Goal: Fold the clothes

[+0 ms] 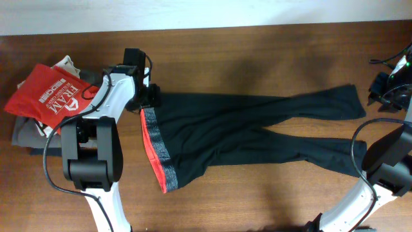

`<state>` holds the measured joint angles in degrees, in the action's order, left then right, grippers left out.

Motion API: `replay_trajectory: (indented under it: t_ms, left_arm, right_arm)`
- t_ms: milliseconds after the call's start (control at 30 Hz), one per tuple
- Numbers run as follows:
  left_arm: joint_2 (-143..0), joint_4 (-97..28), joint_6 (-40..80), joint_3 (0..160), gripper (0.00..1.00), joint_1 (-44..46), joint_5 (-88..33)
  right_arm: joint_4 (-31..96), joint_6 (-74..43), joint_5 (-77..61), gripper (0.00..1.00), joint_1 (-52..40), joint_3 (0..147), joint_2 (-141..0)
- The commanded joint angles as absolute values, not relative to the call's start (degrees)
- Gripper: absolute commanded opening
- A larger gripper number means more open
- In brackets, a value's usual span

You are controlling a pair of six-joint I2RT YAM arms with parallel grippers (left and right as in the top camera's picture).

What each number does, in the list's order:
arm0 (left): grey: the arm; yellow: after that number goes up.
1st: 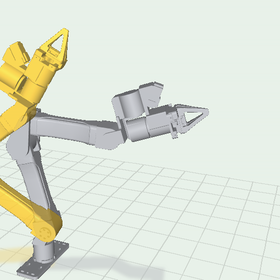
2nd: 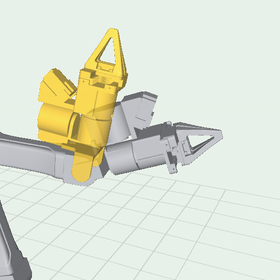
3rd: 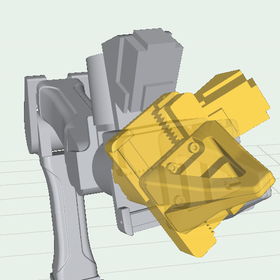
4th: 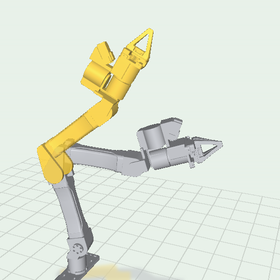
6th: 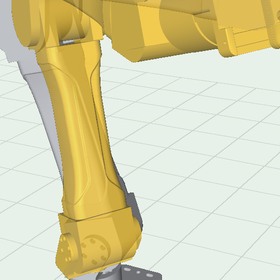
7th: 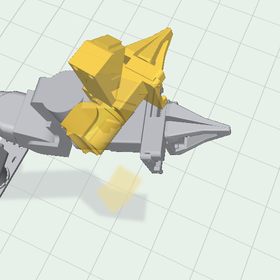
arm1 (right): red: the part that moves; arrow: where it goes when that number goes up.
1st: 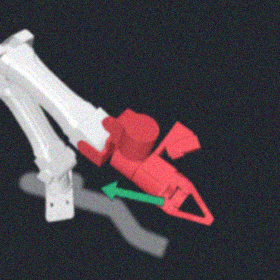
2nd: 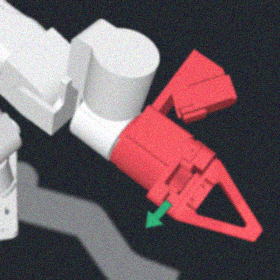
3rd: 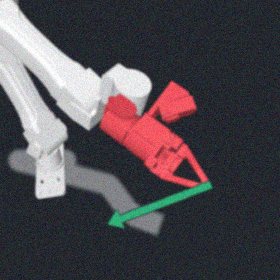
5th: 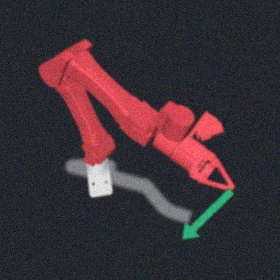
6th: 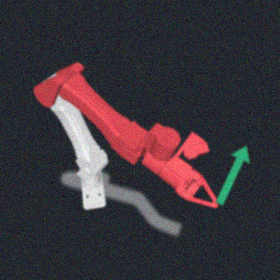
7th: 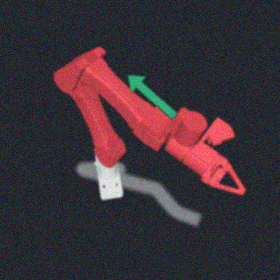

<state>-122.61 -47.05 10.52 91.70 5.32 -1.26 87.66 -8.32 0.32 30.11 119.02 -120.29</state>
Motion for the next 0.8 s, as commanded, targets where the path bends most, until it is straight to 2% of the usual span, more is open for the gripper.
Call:
replay_trajectory:
  t_ms: [0,167,233,267,567,600,633,700,733,767]
  left_arm:
    - [-124.2,-44.1,10.2,91.5,0.56,5.1,-0.2]
    - [-125.3,-41.7,10.2,91.5,0.29,5.1,-0.2]
    - [-125.5,-40.3,10.2,91.5,0.13,5.1,-0.1]
    - [-125.5,-39.3,10.2,91.5,0.09,5.0,-0.2]
    - [-125.4,-34.6,10.3,97.8,0.07,2.5,-0.2]
    - [-125.4,-34.8,10.3,98.7,0.09,2.2,-0.3]
    - [-125.4,-35.5,10.2,99.8,0.21,1.9,-0.7]
    - [-125.4,-38.6,10.2,102.0,0.65,1.2,-2.7]
    - [-125.4,-41.8,10.2,103.4,0.79,0.9,-4.3]
    - [-125.4,-45.5,10.2,104.7,0.87,0.7,-5.9]
  right_arm:
    - [87.8,-7.8,0.2,0.35,29.6,119.1,-119.0]
    - [87.8,-7.8,0.2,0.35,29.6,119.1,-119.0]
    - [87.8,-7.8,0.2,0.35,29.6,119.1,-119.0]
    - [87.8,-7.8,0.2,0.35,29.6,119.1,-119.0]
    - [87.7,-7.8,0.2,0.35,29.6,119.1,-119.0]
    - [87.6,-7.8,0.2,0.34,29.6,119.1,-119.0]
    - [87.6,-7.8,0.2,0.35,29.6,119.1,-119.0]
    - [87.6,-7.8,0.2,0.35,29.6,119.1,-119.0]
    - [87.6,-7.8,0.2,0.35,29.6,119.1,-119.0]
    - [87.7,-7.8,0.2,0.35,29.6,119.1,-119.0]
